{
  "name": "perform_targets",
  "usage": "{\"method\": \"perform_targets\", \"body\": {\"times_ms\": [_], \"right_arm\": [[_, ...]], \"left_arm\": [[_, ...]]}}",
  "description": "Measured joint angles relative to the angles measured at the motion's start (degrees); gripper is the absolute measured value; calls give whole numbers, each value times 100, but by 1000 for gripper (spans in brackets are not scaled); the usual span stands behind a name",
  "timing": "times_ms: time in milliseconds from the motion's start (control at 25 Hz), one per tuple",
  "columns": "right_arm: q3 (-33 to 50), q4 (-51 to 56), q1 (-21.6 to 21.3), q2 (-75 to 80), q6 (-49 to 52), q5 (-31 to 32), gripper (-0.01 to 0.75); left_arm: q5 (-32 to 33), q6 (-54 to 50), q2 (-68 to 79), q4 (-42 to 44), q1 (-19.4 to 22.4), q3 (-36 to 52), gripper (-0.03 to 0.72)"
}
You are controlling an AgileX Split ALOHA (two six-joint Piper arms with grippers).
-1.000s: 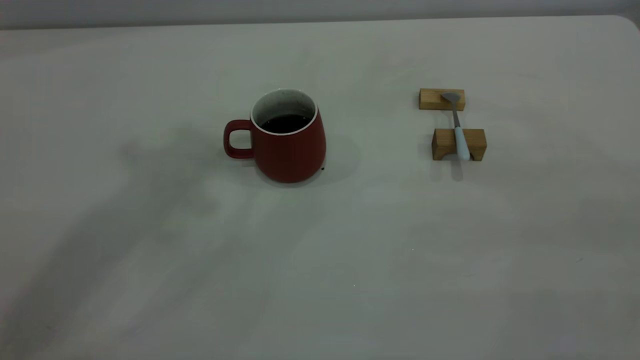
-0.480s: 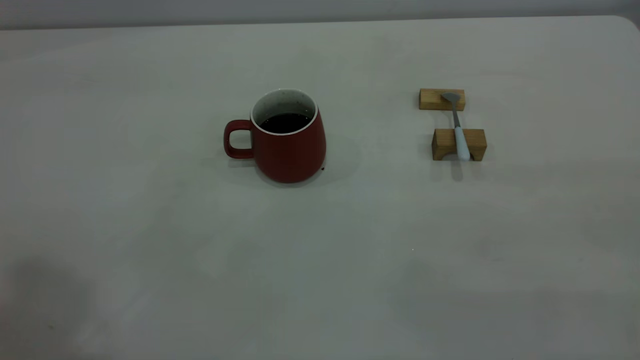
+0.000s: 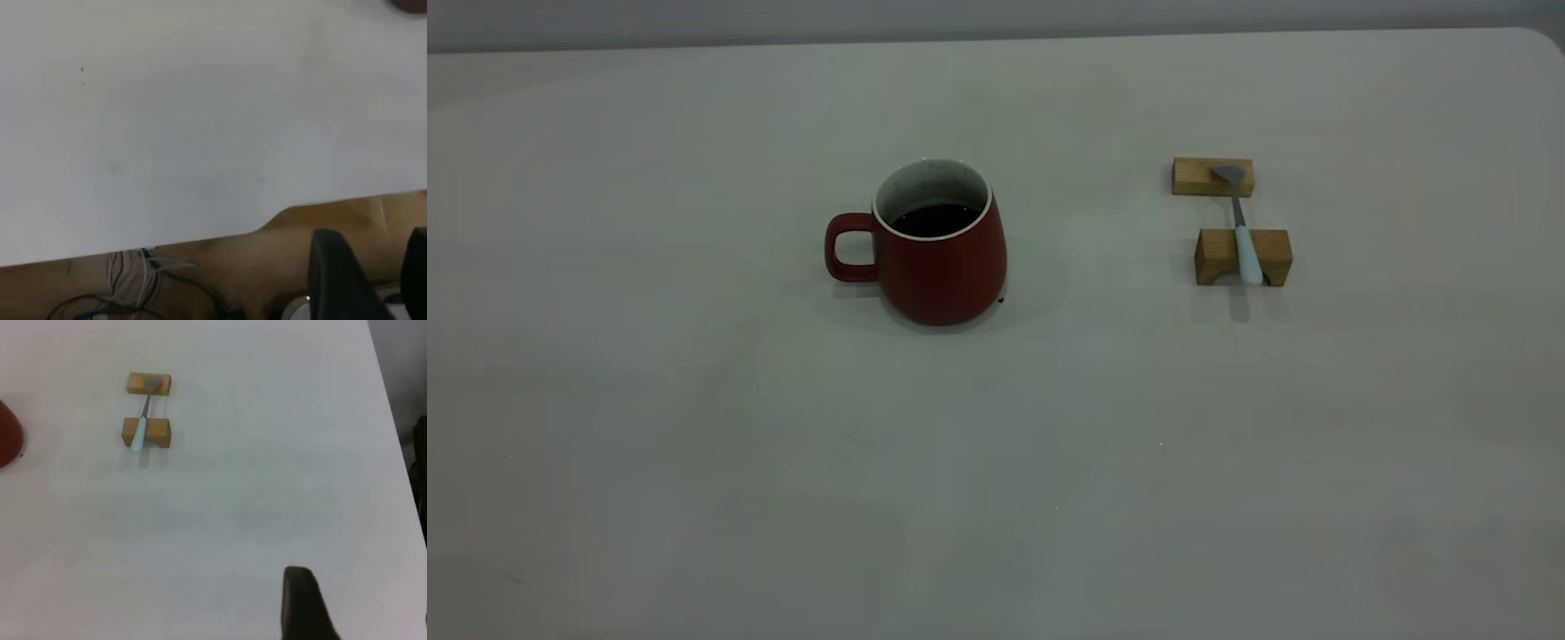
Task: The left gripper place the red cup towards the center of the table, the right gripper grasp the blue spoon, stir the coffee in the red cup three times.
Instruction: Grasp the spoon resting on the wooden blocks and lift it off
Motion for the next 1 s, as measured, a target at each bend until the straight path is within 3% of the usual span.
{"method": "perform_targets", "body": {"times_ms": [200,520,1000], "right_arm": [[0,0,0,0,-6,0,472],[0,0,0,0,-1,0,472],[0,0,0,0,-1,0,472]], "left_arm": [[-272,-26,-1064,-1,97,683,310],[-261,-198,-1765,105,569,765,310],[-178,-299,-2151,107,581,805,310]]}}
